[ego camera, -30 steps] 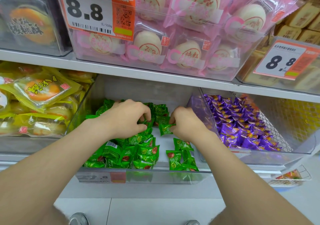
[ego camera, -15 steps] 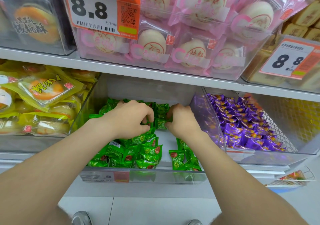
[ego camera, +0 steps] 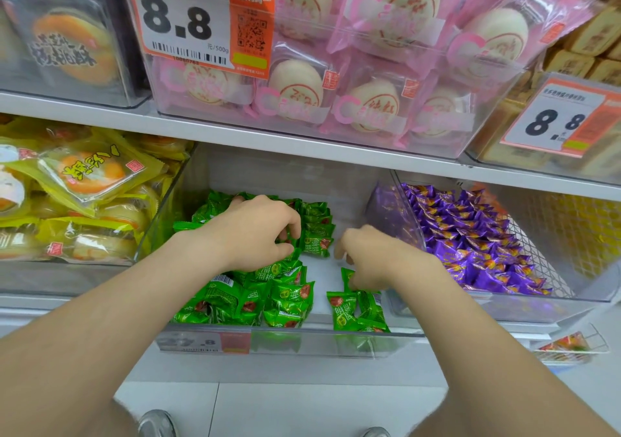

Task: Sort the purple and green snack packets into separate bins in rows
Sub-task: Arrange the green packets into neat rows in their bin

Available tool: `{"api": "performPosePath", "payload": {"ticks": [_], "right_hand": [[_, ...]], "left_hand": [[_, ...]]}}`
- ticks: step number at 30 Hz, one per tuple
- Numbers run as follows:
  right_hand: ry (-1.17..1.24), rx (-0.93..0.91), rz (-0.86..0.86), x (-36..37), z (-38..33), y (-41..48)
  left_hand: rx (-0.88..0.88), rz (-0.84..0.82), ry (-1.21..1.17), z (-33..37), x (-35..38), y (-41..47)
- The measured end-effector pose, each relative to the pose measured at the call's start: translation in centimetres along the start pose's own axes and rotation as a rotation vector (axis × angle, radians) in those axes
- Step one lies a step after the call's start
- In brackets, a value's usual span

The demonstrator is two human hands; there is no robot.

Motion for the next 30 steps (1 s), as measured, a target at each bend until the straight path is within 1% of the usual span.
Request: {"api": "performPosePath", "payload": {"ticks": [2, 6, 8, 11, 13, 15, 17, 19, 21, 23, 24, 25, 27, 29, 30], "right_hand": [[-0.002, -0.010, -0.004, 0.4, -0.4, 0.0], [0.047, -0.081, 0.114, 0.2, -0.2, 0.9], [0.138, -0.114, 0.192, -0.7, 0.1, 0.6], [0.428, -0.188, 0.314, -2.7, 0.0, -0.8], [0.702, -0.218, 0.330, -3.6, -0.3, -1.7], [0.927, -0.197, 0.345, -3.8, -0.6, -2.2], [1.064, -0.166, 0.374, -3.9, -0.6, -2.6], [1.064, -0.143, 0.386, -4.0, -0.3, -3.2], [1.043, -0.144, 0.339, -3.7, 0.0, -3.9], [1.070, -0.142, 0.286, -3.0, 0.1, -4.2], [1.059, -0.116, 0.289, -2.6, 0.2, -4.3], [1.014, -0.073, 0.319, -2.0, 0.3, -4.3], [0.834, 0.037, 0.420, -0.7, 0.5, -4.3], [0.657, 0.087, 0.502, 0.4, 0.4, -4.1], [0.602, 0.102, 0.509, 0.8, 0.3, -3.8]], "left_hand": [[0.001, -0.001, -0.001, 0.1, 0.0, 0.0], [0.017, 0.008, -0.025, 0.6, -0.2, -0.1], [0.046, 0.030, -0.066, 0.8, -0.2, 0.0], [0.069, 0.093, -0.211, 1.3, -0.6, 0.1], [0.070, 0.109, -0.331, 1.7, -1.0, 0.1], [0.070, 0.097, -0.450, 2.0, -1.3, 0.0], [0.048, 0.112, -0.539, 2.2, -1.6, -0.2], [-0.011, 0.171, -0.594, 2.0, -1.9, -0.5], [-0.064, 0.222, -0.617, 2.0, -1.9, -0.9], [-0.067, 0.226, -0.614, 2.2, -1.8, -1.2], [-0.059, 0.221, -0.588, 2.4, -1.6, -1.4], [-0.049, 0.222, -0.527, 2.6, -1.3, -1.7], [-0.014, 0.249, -0.311, 2.7, -0.8, -2.2], [0.008, 0.263, -0.124, 2.7, -0.4, -2.7], [0.003, 0.247, -0.074, 2.7, -0.2, -2.9]]}}
Point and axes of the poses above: each hand's wrist, its own y-axis towards the middle knuckle, its own x-axis out of the palm, z = x × y, the point moved 3 cm from there along y, towards the middle knuckle, and after that the axes turned 3 degrees about x, right-handed, at the moved point
